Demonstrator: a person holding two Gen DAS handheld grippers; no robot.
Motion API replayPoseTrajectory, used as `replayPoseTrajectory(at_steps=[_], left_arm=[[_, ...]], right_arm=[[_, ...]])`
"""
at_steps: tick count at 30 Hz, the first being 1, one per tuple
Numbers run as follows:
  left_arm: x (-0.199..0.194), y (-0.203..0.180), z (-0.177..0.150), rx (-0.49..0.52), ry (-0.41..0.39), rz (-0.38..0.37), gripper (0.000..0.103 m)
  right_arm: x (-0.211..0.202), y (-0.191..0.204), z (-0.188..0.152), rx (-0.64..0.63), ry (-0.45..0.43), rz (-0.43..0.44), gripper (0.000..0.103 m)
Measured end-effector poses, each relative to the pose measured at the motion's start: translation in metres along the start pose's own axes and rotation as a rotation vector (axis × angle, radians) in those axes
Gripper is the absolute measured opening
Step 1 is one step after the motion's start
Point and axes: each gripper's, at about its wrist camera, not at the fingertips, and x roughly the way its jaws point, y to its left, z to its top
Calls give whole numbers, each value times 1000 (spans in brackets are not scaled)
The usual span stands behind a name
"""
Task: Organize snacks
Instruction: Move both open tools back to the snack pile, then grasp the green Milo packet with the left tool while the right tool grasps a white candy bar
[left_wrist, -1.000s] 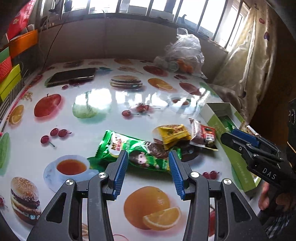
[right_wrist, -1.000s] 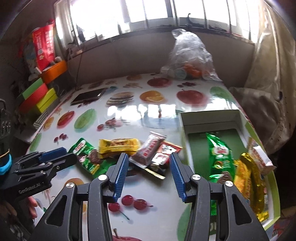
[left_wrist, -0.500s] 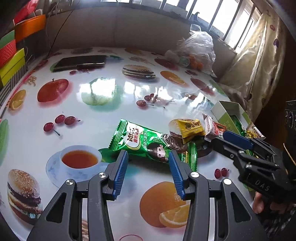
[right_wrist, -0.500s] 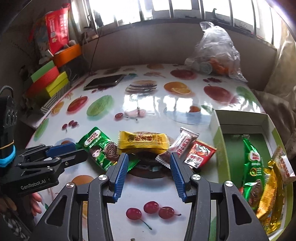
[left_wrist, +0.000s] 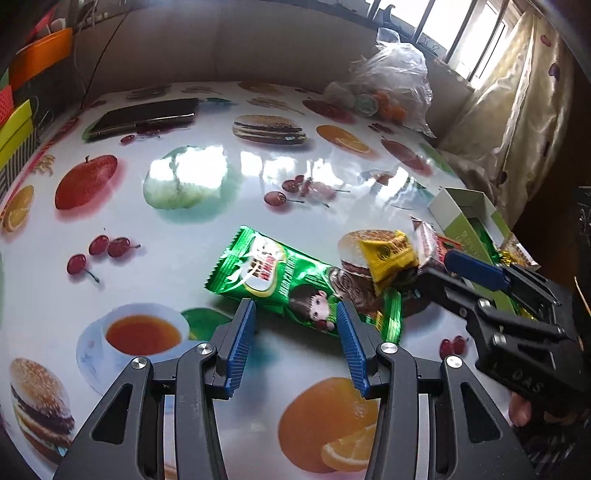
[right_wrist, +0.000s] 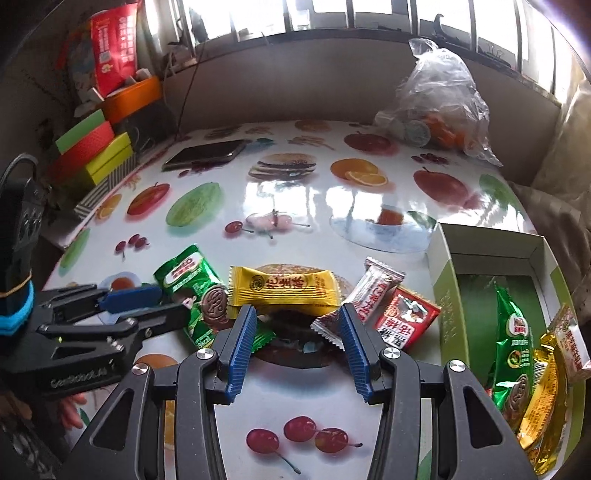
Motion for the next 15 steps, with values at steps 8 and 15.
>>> replayPoseTrajectory(at_steps=[8,15], left_arm=[[10,9,19,22,6,21,47],[13,12,30,25,10,-32,47]], right_arm=[[7,7,-5,1,22,25,47],[14,20,-13,-21,61,155,47]])
